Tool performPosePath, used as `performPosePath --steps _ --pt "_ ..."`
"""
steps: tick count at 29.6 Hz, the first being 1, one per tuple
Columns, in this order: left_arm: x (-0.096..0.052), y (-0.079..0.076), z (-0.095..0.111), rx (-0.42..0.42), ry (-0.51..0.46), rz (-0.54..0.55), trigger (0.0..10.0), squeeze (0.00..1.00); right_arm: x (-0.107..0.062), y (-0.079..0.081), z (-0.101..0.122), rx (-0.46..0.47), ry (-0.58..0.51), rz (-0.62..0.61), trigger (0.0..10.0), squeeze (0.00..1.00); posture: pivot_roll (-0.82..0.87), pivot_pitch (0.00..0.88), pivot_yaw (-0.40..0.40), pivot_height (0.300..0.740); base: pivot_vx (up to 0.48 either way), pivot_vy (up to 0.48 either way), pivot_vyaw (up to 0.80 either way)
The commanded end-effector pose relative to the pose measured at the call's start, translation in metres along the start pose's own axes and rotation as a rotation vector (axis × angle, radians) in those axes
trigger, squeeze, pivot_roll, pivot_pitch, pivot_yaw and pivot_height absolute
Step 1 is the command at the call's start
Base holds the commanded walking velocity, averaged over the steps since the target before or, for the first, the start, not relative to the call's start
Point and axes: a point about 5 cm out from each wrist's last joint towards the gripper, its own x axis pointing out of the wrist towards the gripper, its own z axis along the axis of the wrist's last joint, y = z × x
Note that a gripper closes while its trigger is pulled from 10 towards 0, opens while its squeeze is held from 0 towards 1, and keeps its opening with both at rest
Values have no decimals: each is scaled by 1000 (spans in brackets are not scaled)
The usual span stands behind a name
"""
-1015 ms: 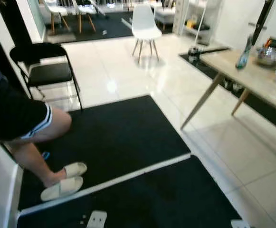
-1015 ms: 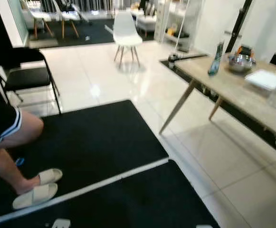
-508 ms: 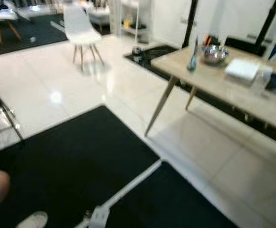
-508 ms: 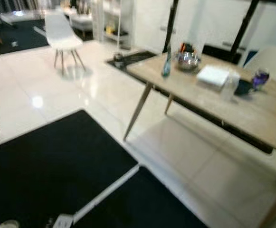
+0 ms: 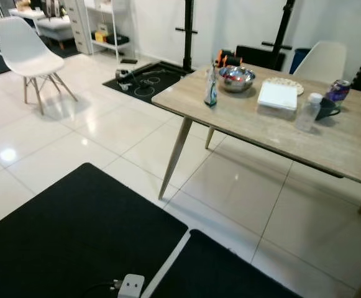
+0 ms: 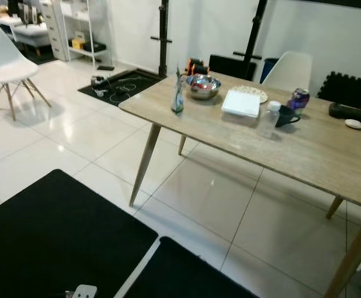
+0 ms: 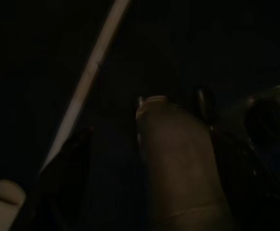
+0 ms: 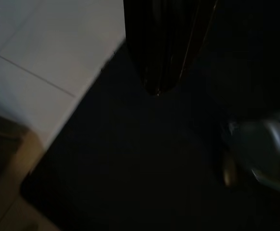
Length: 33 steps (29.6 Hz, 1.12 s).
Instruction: Restocking fridge
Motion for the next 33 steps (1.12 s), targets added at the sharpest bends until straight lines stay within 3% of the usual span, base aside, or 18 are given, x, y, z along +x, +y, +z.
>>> performPosePath --steps 1,16,23,33 --pt "-1 -1 -10 5 45 -9 10000 0 0 1 -7 5 23 0 10000 0 -50 0 -19 740 431 0 -781" --pt "0 -1 -6 3 36 -7 10000 0 1 4 -4 3 21 -2 10000 0 -50 0 -16 740 413 0 -781" --pt "0 0 -5 -10 33 13 10000 0 1 6 1 11 9 -6 10000 0 -50 0 -15 740 76 0 -781" --pt "0 -1 -4 3 28 4 10000 0 2 13 17 21 -30 -1 10000 0 -53 0 -17 740 0 0 0"
